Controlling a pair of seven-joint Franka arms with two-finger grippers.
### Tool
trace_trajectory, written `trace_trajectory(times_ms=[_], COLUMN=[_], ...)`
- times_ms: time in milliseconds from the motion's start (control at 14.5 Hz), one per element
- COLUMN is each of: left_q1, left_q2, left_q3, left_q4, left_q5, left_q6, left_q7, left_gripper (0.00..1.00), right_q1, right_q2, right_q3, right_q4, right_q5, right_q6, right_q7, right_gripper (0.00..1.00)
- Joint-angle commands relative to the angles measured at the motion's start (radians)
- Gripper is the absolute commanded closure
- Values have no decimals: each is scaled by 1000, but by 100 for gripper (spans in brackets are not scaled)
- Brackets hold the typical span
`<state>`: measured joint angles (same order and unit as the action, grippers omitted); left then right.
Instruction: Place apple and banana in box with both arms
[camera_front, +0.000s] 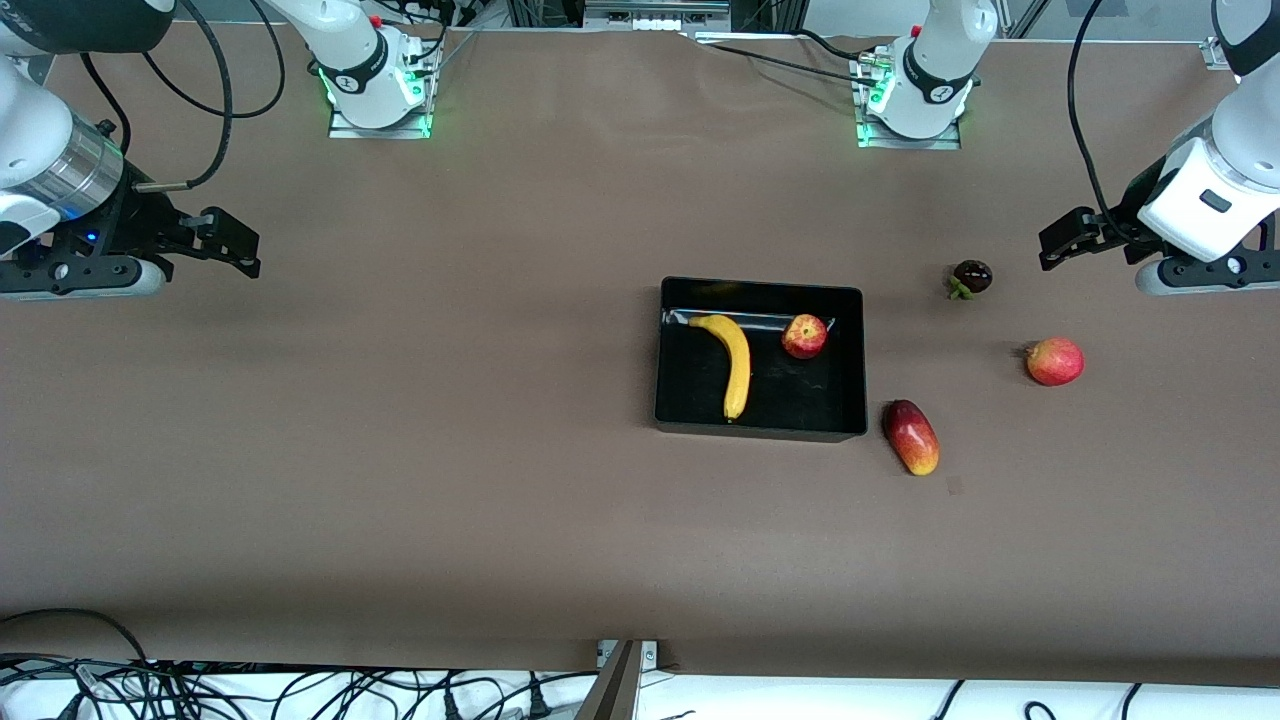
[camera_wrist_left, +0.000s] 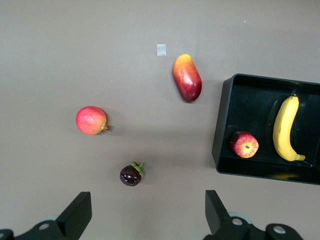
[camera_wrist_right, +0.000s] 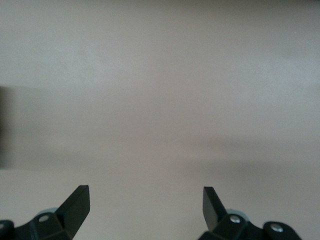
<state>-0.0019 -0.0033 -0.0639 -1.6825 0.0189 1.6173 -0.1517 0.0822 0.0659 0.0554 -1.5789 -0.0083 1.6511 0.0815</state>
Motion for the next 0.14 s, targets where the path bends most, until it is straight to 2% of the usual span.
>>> trace_trajectory(times_ms=[0, 69], left_q1=[0, 0], left_q2=[14, 14], left_q3=[7, 7], left_q4=[33, 33], left_q5=[-16, -16], left_q6=[-28, -31], left_q7=[26, 26], left_gripper=[0, 0], right_q1=[1, 1], right_q2=[6, 6], right_q3=[3, 3], right_q4=[17, 17], right_q5=[-9, -9], right_q6=[-4, -4], right_q7=[6, 6], right_gripper=[0, 0])
